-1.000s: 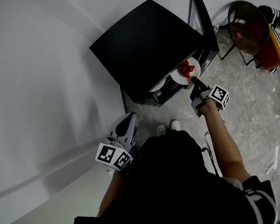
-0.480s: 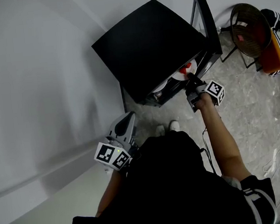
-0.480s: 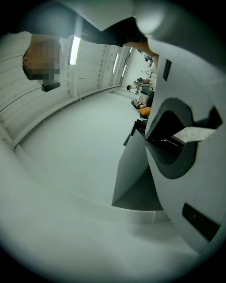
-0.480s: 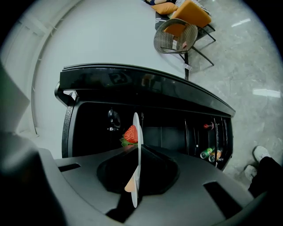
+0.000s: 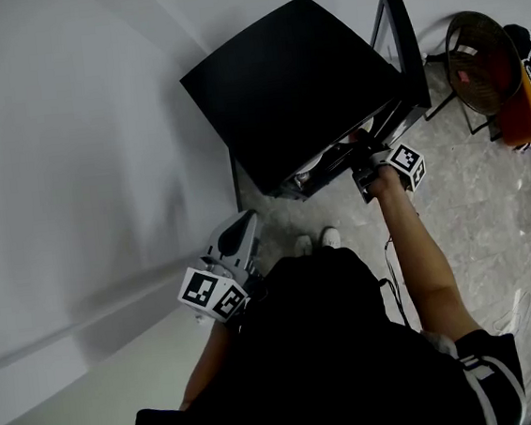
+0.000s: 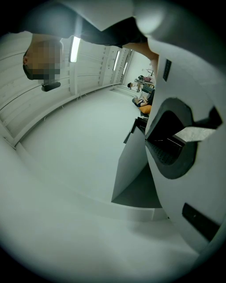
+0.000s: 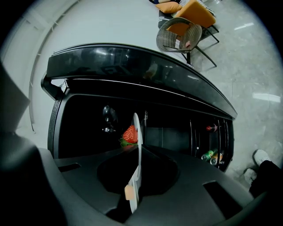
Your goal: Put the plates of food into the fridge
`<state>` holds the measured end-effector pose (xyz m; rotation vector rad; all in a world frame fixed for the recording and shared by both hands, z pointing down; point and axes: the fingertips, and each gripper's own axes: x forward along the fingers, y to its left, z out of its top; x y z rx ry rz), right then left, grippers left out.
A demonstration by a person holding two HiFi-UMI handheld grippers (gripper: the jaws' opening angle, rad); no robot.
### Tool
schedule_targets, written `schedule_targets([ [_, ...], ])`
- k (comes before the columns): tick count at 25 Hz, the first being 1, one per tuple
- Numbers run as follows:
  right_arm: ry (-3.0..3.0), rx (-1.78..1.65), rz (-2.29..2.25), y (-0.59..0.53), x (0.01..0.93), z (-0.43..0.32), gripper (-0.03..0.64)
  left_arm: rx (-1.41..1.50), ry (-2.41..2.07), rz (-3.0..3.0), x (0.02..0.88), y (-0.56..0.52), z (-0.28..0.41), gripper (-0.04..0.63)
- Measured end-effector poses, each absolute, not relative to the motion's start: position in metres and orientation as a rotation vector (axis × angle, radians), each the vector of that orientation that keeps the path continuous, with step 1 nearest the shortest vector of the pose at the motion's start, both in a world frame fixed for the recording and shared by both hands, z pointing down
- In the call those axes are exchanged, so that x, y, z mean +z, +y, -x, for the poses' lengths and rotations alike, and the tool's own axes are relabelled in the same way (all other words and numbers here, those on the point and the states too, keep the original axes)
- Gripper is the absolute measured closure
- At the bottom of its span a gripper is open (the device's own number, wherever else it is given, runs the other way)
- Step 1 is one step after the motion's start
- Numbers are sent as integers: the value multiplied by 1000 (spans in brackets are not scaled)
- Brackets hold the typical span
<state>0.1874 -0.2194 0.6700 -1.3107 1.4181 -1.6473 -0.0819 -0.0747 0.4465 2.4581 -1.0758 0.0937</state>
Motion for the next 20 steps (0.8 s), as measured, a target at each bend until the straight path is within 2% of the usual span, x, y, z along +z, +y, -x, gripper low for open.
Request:
schedule_targets([
  [13, 1493, -1624, 1318, -244, 659, -177, 582, 84, -1116, -2432, 447, -73, 86, 572],
  [17, 1543, -1603, 1304, -241, 651, -175, 509, 80, -1107, -2437, 449, -71, 84, 572],
  [20, 1529, -1609, 1321, -235, 653, -176, 488, 70, -1092, -2452, 444, -73, 79, 572],
])
